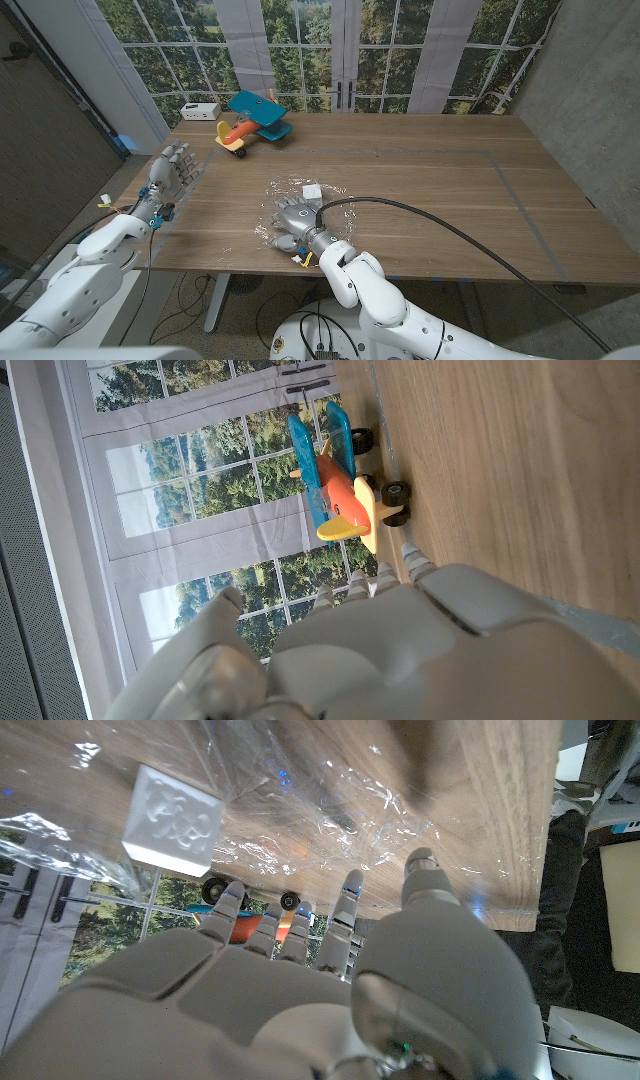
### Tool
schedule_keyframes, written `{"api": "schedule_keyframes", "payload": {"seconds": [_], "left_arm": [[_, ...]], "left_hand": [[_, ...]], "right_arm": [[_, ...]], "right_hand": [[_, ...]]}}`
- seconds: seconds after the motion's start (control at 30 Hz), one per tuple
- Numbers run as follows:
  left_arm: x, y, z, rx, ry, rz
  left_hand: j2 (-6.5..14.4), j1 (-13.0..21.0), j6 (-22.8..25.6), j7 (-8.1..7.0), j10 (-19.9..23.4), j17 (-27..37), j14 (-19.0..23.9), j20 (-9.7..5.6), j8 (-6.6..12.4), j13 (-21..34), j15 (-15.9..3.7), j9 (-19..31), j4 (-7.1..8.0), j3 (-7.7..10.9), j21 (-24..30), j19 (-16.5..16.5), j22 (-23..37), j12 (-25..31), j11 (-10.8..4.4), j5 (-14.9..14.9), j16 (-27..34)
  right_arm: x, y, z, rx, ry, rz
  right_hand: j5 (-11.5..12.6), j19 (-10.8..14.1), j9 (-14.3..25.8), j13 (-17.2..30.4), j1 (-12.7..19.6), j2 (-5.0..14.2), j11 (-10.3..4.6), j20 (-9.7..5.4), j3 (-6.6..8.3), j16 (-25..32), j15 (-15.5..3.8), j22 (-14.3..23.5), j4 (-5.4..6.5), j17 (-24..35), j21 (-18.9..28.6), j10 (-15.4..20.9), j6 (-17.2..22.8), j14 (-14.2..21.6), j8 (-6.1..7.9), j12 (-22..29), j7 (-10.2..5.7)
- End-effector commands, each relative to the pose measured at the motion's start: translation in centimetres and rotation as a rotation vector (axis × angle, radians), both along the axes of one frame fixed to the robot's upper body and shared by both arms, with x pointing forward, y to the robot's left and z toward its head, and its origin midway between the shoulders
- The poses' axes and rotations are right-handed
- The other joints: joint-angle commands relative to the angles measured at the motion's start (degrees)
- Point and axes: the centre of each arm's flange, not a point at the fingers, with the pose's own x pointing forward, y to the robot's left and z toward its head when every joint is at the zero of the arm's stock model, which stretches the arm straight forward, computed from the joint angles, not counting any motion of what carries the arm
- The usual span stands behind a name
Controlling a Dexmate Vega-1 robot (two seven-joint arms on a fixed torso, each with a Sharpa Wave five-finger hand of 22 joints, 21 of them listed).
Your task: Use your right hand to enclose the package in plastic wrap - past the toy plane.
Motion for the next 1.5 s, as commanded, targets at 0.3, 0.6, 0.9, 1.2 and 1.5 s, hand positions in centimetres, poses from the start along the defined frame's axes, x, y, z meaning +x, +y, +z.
{"api": "schedule_keyframes", "payload": {"seconds": [0.3, 0.6, 0.9, 1.2, 1.5], "left_arm": [[-1.0, -0.3, -0.4, -0.010, -0.003, 0.006], [-1.1, -0.7, -0.1, -0.015, -0.011, 0.003], [-1.0, -1.0, 0.2, -0.008, -0.008, 0.001], [-0.7, -1.4, 0.2, -0.005, 0.001, -0.007], [-0.5, -1.6, 0.1, -0.006, 0.001, -0.011]], "left_hand": [[0.3, -0.6, -3.9, -0.18, -1.3, 0.1, -0.4, 0.08, -0.04, 0.1, 0.18, 0.2, 0.19, -0.06, 0.0, -0.4, 0.3, -0.3, 0.13, 0.1, -0.1], [0.2, -0.6, -3.9, -0.13, -1.3, 0.1, -0.3, 0.08, 0.01, 0.1, 0.16, 0.2, 0.26, -0.11, 0.0, -0.4, 0.3, -0.3, 0.10, 0.2, 0.0], [0.3, -0.7, -3.8, -0.13, -1.3, 0.1, -0.3, 0.07, 0.05, 0.1, 0.15, 0.2, 0.34, -0.15, 0.0, -0.3, 0.3, -0.3, 0.20, 0.2, 0.0], [0.2, -0.7, -3.8, -0.12, -1.4, 0.1, -0.4, 0.08, 0.07, 0.1, 0.19, 0.2, 0.38, -0.19, 0.0, -0.4, 0.3, -0.3, 0.23, 0.2, 0.0], [0.2, -0.7, -4.0, -0.16, -1.5, 0.1, -0.4, 0.08, 0.04, 0.1, 0.16, 0.1, 0.41, -0.24, 0.0, -0.5, 0.3, -0.3, 0.14, 0.2, 0.0]], "right_arm": [[1.3, 0.8, -0.7, -0.059, 0.020, 0.050], [2.5, 0.6, -1.3, -0.096, 0.032, 0.007], [3.1, 0.0, -2.1, -0.079, 0.019, -0.021], [3.2, -0.9, -2.6, 0.098, -0.092, 0.032], [3.3, -1.9, -2.2, 0.271, -0.165, 0.071]], "right_hand": [[1.2, 0.9, 0.3, 0.2, 3.1, 0.36, -0.67, -1.38, 0.63, 0.3, -0.62, 0.1, -1.82, -0.3, 0.7, -0.4, -2.2, 0.1, -0.89, 0.3, -1.65], [1.7, 1.3, 0.3, 0.2, 4.4, 0.37, -0.78, -1.41, 0.63, 0.6, -0.73, 0.1, -2.32, -0.5, 0.9, 0.5, 0.2, 0.7, 0.03, 0.6, -1.22], [2.3, 2.8, 0.3, 0.1, 5.8, 0.82, -1.06, -1.85, 0.62, 1.2, -1.39, 0.0, -2.57, -0.7, 1.3, 3.1, 4.3, 2.1, 1.44, 1.4, -0.33], [0.9, 8.4, 0.5, -0.1, 13.9, 6.44, -4.08, -4.75, 3.75, 4.6, -6.10, -0.1, -3.25, -0.8, 2.0, 16.0, 22.2, 10.2, 7.99, 3.8, 0.20], [-0.3, 10.1, 0.4, 0.0, 15.0, 6.60, -4.38, -5.37, 3.96, 6.2, -7.70, -0.2, -3.02, -0.6, 2.3, 19.9, 23.6, 13.2, 8.56, 4.4, 1.10]]}}
